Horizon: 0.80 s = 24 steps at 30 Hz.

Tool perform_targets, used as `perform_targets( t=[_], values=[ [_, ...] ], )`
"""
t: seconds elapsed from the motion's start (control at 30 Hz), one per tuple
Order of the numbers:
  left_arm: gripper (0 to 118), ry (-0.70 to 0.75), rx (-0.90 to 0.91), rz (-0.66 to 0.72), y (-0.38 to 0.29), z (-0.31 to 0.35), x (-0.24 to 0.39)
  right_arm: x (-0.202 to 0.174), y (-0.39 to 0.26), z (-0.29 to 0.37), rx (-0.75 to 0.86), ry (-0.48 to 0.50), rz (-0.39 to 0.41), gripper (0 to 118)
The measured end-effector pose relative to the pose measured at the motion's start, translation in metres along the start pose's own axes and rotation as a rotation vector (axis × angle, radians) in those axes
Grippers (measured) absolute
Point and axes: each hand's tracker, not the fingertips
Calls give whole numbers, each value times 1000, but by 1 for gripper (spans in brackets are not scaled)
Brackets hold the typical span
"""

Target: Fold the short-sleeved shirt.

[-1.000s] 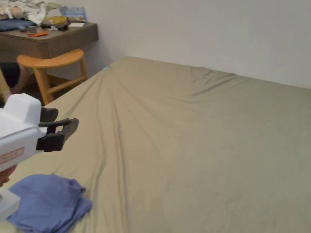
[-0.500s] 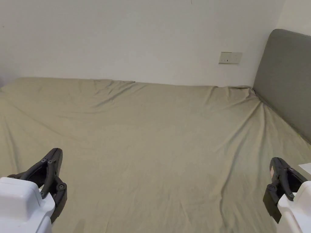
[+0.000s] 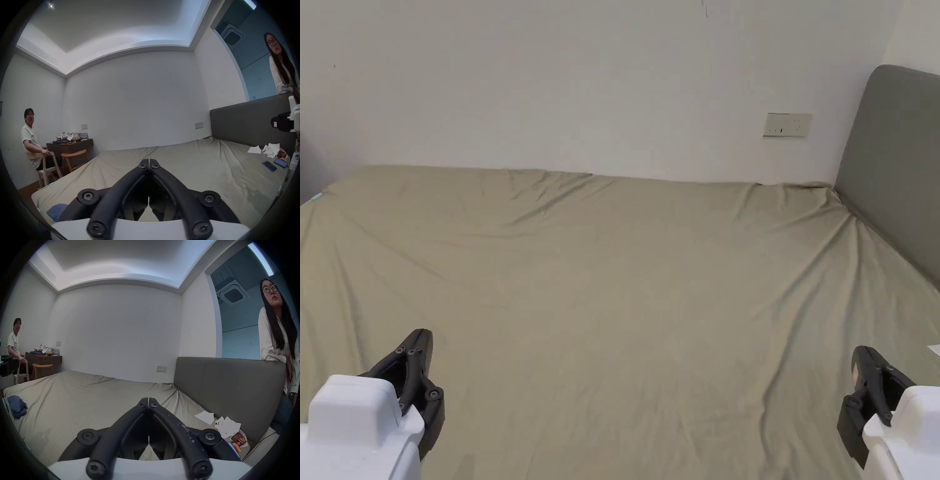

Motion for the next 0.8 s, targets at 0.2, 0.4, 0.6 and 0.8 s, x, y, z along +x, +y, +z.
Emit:
perform_targets(
  t=[0.2, 0.4, 0.6, 0.8],
  values=[
    [0, 4, 1, 23, 1, 3, -4, -3, 1, 0, -5, 14, -5, 0],
    [0, 11, -5, 12, 1, 4, -4, -5, -1, 0, -13, 18, 2, 0],
    [0, 18, -8, 6, 1, 3, -4, -6, 0, 2, -17, 19, 4, 0],
    [0, 27, -10, 16, 0, 2, -7, -7, 1, 1, -16, 18, 6, 0]
  ],
)
